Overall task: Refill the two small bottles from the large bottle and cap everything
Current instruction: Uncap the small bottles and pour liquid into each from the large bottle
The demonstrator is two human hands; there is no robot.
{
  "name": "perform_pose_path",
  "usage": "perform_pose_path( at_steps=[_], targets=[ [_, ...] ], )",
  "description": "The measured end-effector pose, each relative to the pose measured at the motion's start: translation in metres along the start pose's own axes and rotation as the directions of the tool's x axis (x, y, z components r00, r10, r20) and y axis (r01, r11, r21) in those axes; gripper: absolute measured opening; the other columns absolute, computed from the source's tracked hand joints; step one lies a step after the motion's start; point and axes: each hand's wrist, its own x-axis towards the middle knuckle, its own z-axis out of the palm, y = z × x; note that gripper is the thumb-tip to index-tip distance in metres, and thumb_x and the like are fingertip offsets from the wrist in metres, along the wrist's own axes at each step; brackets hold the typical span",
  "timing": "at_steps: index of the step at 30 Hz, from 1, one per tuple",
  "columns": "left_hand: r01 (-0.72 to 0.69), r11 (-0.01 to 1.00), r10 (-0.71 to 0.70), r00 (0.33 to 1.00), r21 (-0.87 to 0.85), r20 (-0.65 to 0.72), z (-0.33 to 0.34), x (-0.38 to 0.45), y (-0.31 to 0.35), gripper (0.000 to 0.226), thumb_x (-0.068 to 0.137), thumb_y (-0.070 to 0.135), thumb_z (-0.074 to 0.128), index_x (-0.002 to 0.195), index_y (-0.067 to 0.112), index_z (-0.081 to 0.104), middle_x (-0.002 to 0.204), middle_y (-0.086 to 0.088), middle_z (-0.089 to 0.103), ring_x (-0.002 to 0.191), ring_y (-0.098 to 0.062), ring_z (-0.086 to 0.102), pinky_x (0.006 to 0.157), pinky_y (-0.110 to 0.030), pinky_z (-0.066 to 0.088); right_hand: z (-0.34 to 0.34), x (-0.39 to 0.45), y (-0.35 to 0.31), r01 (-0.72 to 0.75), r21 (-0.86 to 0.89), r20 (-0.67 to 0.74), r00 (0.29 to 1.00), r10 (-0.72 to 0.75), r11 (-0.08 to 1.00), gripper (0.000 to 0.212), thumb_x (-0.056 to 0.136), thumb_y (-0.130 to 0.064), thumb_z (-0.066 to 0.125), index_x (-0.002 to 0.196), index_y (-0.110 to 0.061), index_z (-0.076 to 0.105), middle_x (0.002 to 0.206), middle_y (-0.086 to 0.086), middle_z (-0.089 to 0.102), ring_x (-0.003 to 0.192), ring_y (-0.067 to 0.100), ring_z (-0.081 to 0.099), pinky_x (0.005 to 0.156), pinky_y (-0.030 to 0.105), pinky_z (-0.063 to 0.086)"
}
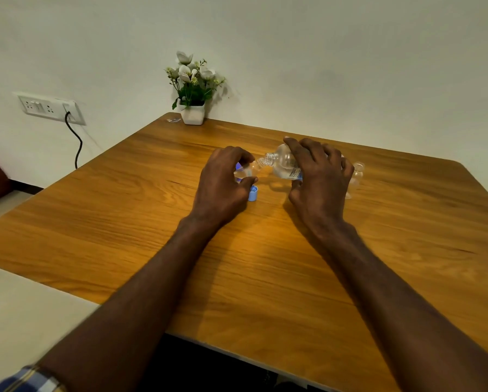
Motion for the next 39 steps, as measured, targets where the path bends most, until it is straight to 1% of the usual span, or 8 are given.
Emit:
perform_pose_path(
  at_steps=[4,12,16,24,28,34,39],
  targets=[
    [-0.009,1.000,0.009,1.000,-0.001,-0.003,-0.0003,-0.0007,-0.0002,0.033,0.082,0.015,0.086,0.110,0.016,0.070,0.106,0.004,0.068,0.097,-0.012,0.056,0.078,-0.015,0.039,-0.0002,-0.0007,0.0005,0.001,-0.003,0.003,1.000,-0.001,1.000,0.091,0.075,-0.008,0.083,0.155,-0.032,0.045,0.151,0.000,0.052,0.140,0.030,0.041,0.112,0.050,0.029],
    [-0.009,1.000,0.009,1.000,0.001,0.001,-0.0012,-0.0015,0.0012,0.033,0.082,0.014,0.086,0.110,0.015,0.070,0.106,0.003,0.069,0.097,-0.013,0.056,0.077,-0.015,0.039,0.0005,-0.0019,0.0009,0.001,-0.001,0.007,1.000,-0.001,1.000,0.091,0.076,-0.009,0.083,0.155,-0.032,0.044,0.151,0.000,0.052,0.141,0.030,0.041,0.113,0.051,0.029],
    [-0.006,1.000,0.006,1.000,-0.006,0.002,-0.0009,-0.0012,0.0016,0.033,0.082,0.014,0.086,0.110,0.015,0.070,0.106,0.003,0.069,0.097,-0.014,0.057,0.077,-0.020,0.042,0.0001,-0.0012,0.0008,0.003,-0.002,0.007,1.000,-0.003,1.000,0.091,0.076,-0.009,0.083,0.155,-0.032,0.045,0.151,0.000,0.052,0.141,0.030,0.041,0.113,0.052,0.030],
    [-0.005,1.000,0.005,1.000,0.003,-0.001,-0.0008,-0.0007,0.0002,0.033,0.081,0.015,0.086,0.110,0.015,0.070,0.106,0.003,0.069,0.096,-0.013,0.056,0.078,-0.016,0.039,0.0003,-0.0009,-0.0001,0.004,-0.007,0.005,1.000,-0.004,1.000,0.093,0.074,-0.009,0.084,0.154,-0.032,0.045,0.150,0.001,0.053,0.140,0.031,0.042,0.112,0.053,0.031],
    [-0.004,1.000,0.004,1.000,-0.006,-0.001,-0.0007,-0.0009,0.0007,0.033,0.081,0.014,0.087,0.110,0.014,0.070,0.106,0.002,0.069,0.096,-0.013,0.056,0.078,-0.021,0.042,0.0004,-0.0006,-0.0002,-0.001,-0.008,0.007,1.000,0.001,1.000,0.092,0.074,-0.009,0.084,0.155,-0.032,0.045,0.151,0.000,0.052,0.141,0.031,0.041,0.112,0.053,0.031],
    [-0.001,1.000,0.001,1.000,-0.005,0.001,-0.0010,-0.0013,0.0002,0.032,0.082,0.015,0.086,0.109,0.016,0.070,0.106,0.004,0.069,0.096,-0.011,0.055,0.076,-0.015,0.038,0.0007,-0.0012,-0.0006,0.002,0.004,-0.002,1.000,-0.002,1.000,0.093,0.073,-0.007,0.085,0.154,-0.032,0.046,0.150,0.001,0.053,0.140,0.032,0.042,0.112,0.054,0.031],
    [0.003,1.000,-0.003,1.000,-0.007,0.004,-0.0007,-0.0016,0.0004,0.032,0.082,0.015,0.086,0.109,0.016,0.070,0.106,0.003,0.069,0.095,-0.010,0.055,0.076,-0.016,0.037,0.0003,-0.0014,-0.0002,-0.002,0.007,0.006,1.000,0.002,1.000,0.093,0.074,-0.009,0.085,0.155,-0.031,0.045,0.151,0.001,0.052,0.141,0.031,0.041,0.112,0.053,0.030]
  ],
)
